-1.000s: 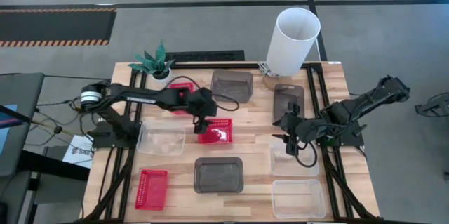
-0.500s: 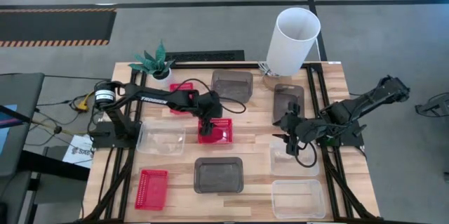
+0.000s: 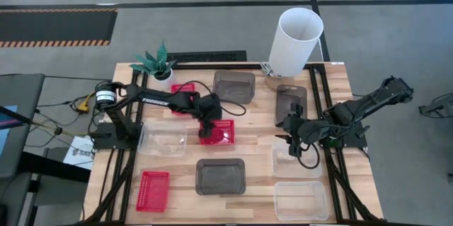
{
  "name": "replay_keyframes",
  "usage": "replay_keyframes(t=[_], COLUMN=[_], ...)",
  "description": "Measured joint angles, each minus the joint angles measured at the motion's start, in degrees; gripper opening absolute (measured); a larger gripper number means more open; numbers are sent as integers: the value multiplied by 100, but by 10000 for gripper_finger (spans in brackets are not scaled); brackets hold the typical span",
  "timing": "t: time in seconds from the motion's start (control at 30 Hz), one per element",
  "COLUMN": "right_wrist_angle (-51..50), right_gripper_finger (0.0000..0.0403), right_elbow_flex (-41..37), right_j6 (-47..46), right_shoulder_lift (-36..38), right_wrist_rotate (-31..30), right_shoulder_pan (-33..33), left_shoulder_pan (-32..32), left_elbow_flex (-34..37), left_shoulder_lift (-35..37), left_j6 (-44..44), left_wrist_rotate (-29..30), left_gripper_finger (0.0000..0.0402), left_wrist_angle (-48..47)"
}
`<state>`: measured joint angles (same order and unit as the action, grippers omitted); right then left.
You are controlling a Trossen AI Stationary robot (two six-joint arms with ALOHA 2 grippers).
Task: Stack baskets by color
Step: Stack the middle red bin on the top red bin
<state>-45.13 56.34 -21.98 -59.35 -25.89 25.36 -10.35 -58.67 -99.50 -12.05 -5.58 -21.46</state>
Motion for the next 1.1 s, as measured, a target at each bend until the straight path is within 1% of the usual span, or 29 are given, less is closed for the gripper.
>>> replay_keyframes(t=[0.37, 0.4, 0.53, 0.67, 0.77, 0.9, 0.97, 1.1], right_wrist_angle=[-5, -16, -72, -107, -115, -116, -109, -50], right_gripper_finger=[176, 174, 169, 164, 161, 157, 155, 152], right_elbow_flex=[0, 0, 0, -2, -2, -2, -2, -2], right_j6=[-2, -3, -4, -5, -4, -4, -4, -7], right_shoulder_lift=[0, 0, 0, 0, 0, 0, 0, 0], right_wrist_rotate=[-13, -13, -15, -20, -23, -35, -35, -32], right_shoulder_pan=[0, 0, -2, 0, 0, -3, -40, -165], left_shoulder_pan=[0, -1, -19, -22, -22, -22, -30, -114], left_elbow_flex=[34, 34, 34, 35, 36, 36, 36, 32], left_shoulder_lift=[0, 0, 27, 263, 611, 1343, 1785, 2532], left_j6=[-149, -139, -78, -15, 126, 401, 773, 2109], left_wrist_rotate=[4, 3, 28, 49, 86, 238, 398, 913], left_gripper_finger=[14, 7, 3, 1, 0, 0, 0, 0], left_wrist_angle=[25, 73, 274, 289, 183, -75, -92, -111])
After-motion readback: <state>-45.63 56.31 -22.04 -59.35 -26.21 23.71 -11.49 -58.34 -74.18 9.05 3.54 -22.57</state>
